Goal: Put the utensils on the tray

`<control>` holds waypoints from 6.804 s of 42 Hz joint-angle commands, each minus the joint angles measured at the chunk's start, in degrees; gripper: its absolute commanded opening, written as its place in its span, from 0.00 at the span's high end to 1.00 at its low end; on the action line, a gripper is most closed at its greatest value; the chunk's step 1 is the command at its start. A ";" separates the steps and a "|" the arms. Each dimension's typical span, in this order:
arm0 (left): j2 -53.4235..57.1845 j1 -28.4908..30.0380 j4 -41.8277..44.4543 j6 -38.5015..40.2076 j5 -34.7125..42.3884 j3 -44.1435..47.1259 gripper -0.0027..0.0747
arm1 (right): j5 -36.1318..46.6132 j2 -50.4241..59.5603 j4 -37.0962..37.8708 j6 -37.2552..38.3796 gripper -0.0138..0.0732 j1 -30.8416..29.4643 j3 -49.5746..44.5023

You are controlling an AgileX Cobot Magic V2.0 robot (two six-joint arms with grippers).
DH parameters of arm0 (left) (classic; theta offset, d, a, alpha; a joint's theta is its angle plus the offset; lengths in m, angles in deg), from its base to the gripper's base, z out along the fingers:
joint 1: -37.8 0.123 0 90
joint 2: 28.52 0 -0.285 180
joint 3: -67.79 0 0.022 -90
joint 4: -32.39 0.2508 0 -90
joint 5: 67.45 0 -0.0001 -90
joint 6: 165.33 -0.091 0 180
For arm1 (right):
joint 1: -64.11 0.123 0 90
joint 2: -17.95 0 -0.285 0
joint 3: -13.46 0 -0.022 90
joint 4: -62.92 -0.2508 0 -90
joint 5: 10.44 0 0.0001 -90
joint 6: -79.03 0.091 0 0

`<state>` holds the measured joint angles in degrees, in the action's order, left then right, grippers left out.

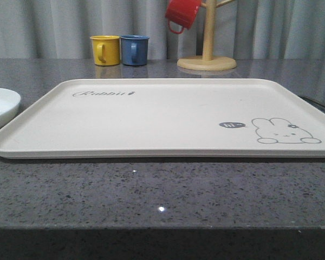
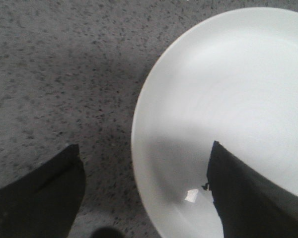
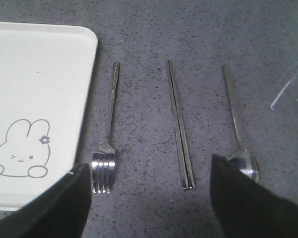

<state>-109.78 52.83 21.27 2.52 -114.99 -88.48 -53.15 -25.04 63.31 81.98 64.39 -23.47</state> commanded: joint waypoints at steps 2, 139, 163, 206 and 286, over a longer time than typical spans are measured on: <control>-2.66 0.21 -5.58 -3.07 3.38 -1.98 0.33 | 3.44 -0.32 0.72 -0.26 0.23 -0.32 1.89; -15.81 -32.01 -18.00 3.69 10.21 -12.10 0.58 | 3.44 -0.32 0.72 -0.26 0.23 -0.32 1.89; 11.05 -32.01 -10.39 -1.62 5.22 -11.35 0.58 | 3.44 -0.32 0.72 -0.26 0.23 -0.32 1.89; 42.29 -32.01 -3.85 -2.40 5.13 5.84 0.58 | -13.57 -14.56 -4.14 -5.43 0.23 6.05 15.74; 42.29 -32.01 -3.85 -2.40 5.13 5.84 0.58 | -24.41 -53.41 0.77 2.17 0.82 6.95 37.46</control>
<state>-67.24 21.28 18.28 0.09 -113.76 -81.10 -75.74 -82.68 64.09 83.89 71.66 9.95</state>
